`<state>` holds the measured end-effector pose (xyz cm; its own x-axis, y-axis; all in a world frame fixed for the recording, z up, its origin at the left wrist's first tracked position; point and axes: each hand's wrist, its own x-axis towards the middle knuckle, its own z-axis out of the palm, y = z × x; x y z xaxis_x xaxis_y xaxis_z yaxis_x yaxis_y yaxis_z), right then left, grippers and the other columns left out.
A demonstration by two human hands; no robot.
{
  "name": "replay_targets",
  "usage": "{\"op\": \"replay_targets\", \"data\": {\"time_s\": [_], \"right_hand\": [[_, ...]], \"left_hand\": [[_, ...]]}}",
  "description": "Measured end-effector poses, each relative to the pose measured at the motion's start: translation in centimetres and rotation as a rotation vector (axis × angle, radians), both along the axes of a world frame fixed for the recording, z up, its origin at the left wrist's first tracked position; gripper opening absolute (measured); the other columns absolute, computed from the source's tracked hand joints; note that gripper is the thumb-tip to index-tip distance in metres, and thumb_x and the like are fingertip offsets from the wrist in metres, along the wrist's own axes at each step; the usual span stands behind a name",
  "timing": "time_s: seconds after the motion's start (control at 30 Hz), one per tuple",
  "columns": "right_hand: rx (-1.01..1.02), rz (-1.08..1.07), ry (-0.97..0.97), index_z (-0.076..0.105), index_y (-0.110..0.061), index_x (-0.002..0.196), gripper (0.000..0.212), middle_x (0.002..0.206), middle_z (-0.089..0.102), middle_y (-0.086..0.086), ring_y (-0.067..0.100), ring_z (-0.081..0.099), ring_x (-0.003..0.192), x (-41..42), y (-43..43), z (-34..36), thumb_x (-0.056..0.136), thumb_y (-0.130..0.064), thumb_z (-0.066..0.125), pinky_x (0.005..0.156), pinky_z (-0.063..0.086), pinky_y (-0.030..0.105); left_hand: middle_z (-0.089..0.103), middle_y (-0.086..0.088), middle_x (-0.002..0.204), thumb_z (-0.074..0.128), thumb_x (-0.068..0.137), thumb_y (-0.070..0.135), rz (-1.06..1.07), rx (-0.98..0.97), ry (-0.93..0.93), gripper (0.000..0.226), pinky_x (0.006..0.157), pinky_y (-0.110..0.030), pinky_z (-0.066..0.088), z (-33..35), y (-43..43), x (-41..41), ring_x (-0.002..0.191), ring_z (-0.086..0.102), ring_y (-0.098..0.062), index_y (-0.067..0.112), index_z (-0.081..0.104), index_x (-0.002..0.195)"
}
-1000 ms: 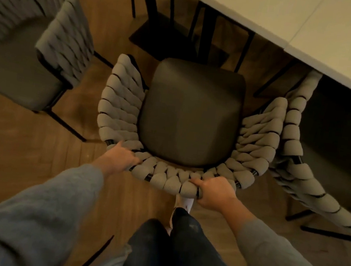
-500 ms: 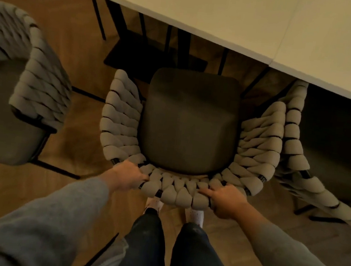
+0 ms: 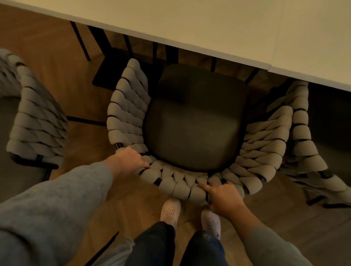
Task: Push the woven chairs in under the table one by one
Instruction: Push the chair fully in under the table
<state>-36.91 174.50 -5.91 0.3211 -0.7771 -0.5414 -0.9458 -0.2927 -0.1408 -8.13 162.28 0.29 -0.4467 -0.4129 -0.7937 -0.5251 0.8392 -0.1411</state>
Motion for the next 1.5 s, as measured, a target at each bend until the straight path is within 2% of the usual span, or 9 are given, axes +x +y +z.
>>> {"op": "replay_targets", "data": {"time_s": [0.2,0.47,0.67,0.8,0.93,1.1,1.27,1.43,1.5], "right_hand": [[0.01,-0.028,0.004,0.028,-0.035,0.147,0.06,0.11,0.058,0.005,0.021,0.056,0.079,1.0,-1.8,-0.1,0.092,-0.027,0.048,0.066,0.041,0.032],[-0.024,-0.054,-0.02,0.032,-0.037,0.145,0.056,0.102,0.06,0.0,0.013,0.038,0.068,1.3,-4.8,-0.3,0.093,-0.027,0.051,0.063,0.03,0.029],[-0.035,-0.056,-0.008,0.034,-0.04,0.144,0.059,0.102,0.064,-0.003,0.014,0.05,0.072,-0.6,-8.1,0.2,0.09,-0.026,0.055,0.061,0.033,0.029],[-0.025,-0.057,0.0,0.032,-0.042,0.144,0.061,0.103,0.062,-0.003,0.014,0.048,0.071,-1.9,-9.8,0.2,0.089,-0.027,0.055,0.059,0.032,0.026],[-0.027,-0.016,0.038,0.032,-0.043,0.145,0.061,0.106,0.063,-0.003,0.015,0.055,0.078,-3.4,-11.0,0.1,0.09,-0.028,0.055,0.06,0.03,0.026],[-0.032,0.035,0.032,0.034,-0.041,0.145,0.06,0.099,0.064,-0.004,0.01,0.041,0.068,-3.6,-11.4,0.0,0.09,-0.027,0.056,0.05,0.018,0.021],[-0.009,0.089,0.056,0.033,-0.039,0.146,0.06,0.083,0.05,-0.007,0.01,0.038,0.063,-4.0,-11.6,0.3,0.091,-0.027,0.054,0.051,0.021,0.022],[-0.004,0.124,0.068,0.033,-0.041,0.146,0.058,0.076,0.047,-0.008,0.011,0.041,0.06,-5.5,-12.0,0.5,0.092,-0.029,0.051,0.05,0.023,0.024],[-0.013,0.138,0.075,0.033,-0.042,0.145,0.058,0.081,0.055,-0.008,0.012,0.043,0.064,-5.9,-12.3,0.5,0.092,-0.029,0.053,0.053,0.027,0.025]], "left_hand": [[0.053,-0.001,0.136,0.051,0.098,0.022,-0.02,-0.033,-0.018,0.054,0.1,-0.045,0.039,-0.7,-3.0,0.7,0.123,0.051,-0.025,0.034,0.03,0.146],[0.053,0.0,0.137,0.052,0.096,0.026,-0.012,-0.056,-0.006,0.051,0.108,-0.048,0.032,-1.0,-6.6,0.8,0.128,0.047,-0.023,0.033,0.035,0.144],[0.052,-0.003,0.138,0.05,0.098,0.024,0.017,-0.097,-0.008,0.051,0.11,-0.049,0.031,-0.8,-8.7,-1.0,0.13,0.046,-0.026,0.03,0.032,0.145],[0.054,-0.003,0.135,0.051,0.098,0.025,0.041,-0.118,0.006,0.051,0.108,-0.049,0.032,-1.2,-9.5,-1.9,0.127,0.048,-0.026,0.032,0.032,0.145],[0.057,-0.003,0.13,0.054,0.096,0.024,0.075,-0.113,0.029,0.048,0.105,-0.05,0.034,-2.0,-10.0,-2.7,0.123,0.05,-0.026,0.031,0.039,0.14],[0.059,-0.002,0.127,0.055,0.094,0.025,0.092,-0.135,0.054,0.048,0.104,-0.05,0.035,-2.6,-10.0,-2.4,0.121,0.052,-0.026,0.032,0.04,0.139],[0.058,-0.002,0.128,0.055,0.094,0.023,0.105,-0.145,0.058,0.053,0.103,-0.049,0.033,-3.0,-9.5,-2.6,0.121,0.051,-0.025,0.035,0.037,0.142],[0.06,0.0,0.122,0.053,0.094,0.024,0.169,-0.125,0.105,0.046,0.102,-0.049,0.032,-3.3,-9.0,-3.7,0.118,0.052,-0.024,0.034,0.042,0.138],[0.06,0.0,0.122,0.052,0.095,0.025,0.177,-0.126,0.109,0.045,0.102,-0.048,0.032,-3.3,-9.1,-4.0,0.118,0.052,-0.024,0.035,0.043,0.138]]}}
